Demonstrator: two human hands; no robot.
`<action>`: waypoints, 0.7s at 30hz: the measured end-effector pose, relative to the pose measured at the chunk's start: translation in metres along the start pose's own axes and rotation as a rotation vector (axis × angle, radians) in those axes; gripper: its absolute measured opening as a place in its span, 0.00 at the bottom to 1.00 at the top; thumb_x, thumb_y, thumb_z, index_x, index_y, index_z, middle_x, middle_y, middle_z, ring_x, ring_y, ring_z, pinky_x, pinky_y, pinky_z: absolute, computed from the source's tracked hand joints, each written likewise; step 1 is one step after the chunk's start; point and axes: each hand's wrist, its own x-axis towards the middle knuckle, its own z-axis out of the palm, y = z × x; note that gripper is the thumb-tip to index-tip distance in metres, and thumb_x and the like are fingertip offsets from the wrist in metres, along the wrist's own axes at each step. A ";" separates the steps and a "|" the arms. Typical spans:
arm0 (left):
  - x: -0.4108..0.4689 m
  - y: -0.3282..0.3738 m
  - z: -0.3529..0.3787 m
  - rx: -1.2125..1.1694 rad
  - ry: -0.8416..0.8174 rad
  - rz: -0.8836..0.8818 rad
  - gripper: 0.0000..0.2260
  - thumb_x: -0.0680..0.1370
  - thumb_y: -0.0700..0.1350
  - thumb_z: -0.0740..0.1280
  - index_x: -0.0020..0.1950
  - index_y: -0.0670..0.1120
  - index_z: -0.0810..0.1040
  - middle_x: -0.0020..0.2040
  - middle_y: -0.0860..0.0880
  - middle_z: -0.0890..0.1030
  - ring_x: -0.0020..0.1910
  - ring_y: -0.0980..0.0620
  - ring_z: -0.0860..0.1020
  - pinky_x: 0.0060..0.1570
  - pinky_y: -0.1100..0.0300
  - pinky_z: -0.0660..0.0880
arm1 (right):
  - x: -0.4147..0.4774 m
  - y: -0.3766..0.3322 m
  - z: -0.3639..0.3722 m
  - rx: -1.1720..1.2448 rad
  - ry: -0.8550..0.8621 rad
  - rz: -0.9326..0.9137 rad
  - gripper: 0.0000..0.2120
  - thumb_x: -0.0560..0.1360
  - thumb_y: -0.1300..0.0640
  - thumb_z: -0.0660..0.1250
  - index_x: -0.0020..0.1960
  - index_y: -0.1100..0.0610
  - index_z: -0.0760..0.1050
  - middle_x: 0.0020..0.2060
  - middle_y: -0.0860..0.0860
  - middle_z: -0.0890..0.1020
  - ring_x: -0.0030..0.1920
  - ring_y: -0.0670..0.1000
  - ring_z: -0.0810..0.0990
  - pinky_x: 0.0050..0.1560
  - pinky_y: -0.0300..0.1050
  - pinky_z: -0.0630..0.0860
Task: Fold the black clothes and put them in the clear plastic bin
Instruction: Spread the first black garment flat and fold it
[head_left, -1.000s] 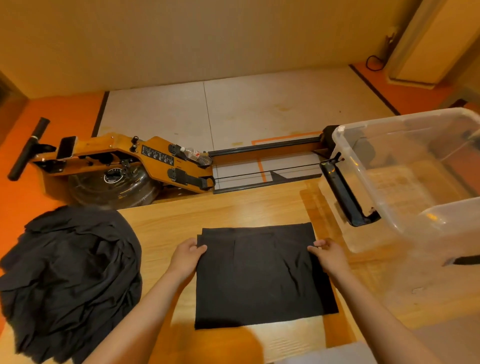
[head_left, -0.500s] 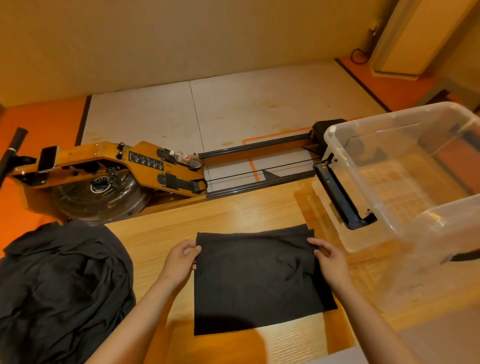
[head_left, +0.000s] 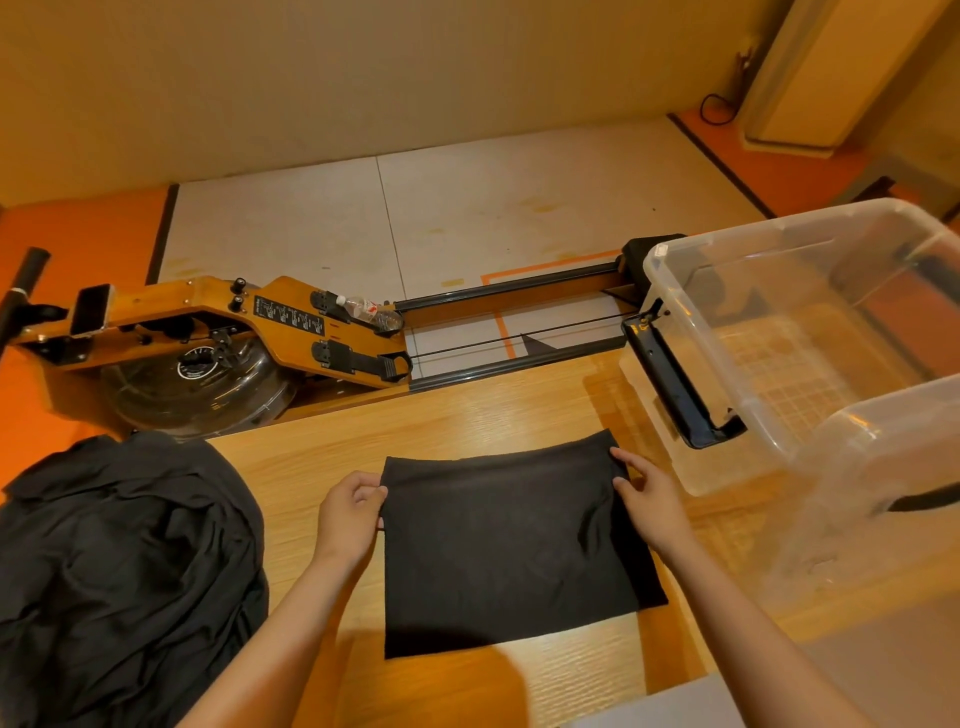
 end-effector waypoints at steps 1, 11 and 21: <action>0.001 -0.001 0.001 0.010 0.013 -0.018 0.06 0.80 0.37 0.62 0.52 0.42 0.78 0.43 0.44 0.82 0.45 0.44 0.80 0.40 0.57 0.77 | 0.001 0.001 0.001 -0.024 -0.014 0.002 0.23 0.79 0.66 0.63 0.73 0.57 0.67 0.71 0.55 0.70 0.70 0.53 0.68 0.64 0.41 0.67; -0.042 0.002 0.016 0.555 0.054 0.476 0.24 0.80 0.46 0.65 0.75 0.46 0.63 0.74 0.49 0.65 0.74 0.50 0.63 0.73 0.53 0.60 | -0.059 0.018 0.036 -0.692 0.116 -0.407 0.24 0.78 0.57 0.63 0.73 0.54 0.66 0.75 0.51 0.63 0.76 0.52 0.56 0.74 0.47 0.51; -0.064 -0.068 0.024 1.170 -0.124 0.492 0.28 0.82 0.61 0.43 0.77 0.49 0.58 0.77 0.46 0.61 0.77 0.47 0.54 0.73 0.52 0.44 | -0.080 0.059 0.075 -1.020 -0.153 -0.301 0.29 0.79 0.36 0.44 0.77 0.46 0.56 0.76 0.55 0.60 0.77 0.60 0.52 0.71 0.65 0.39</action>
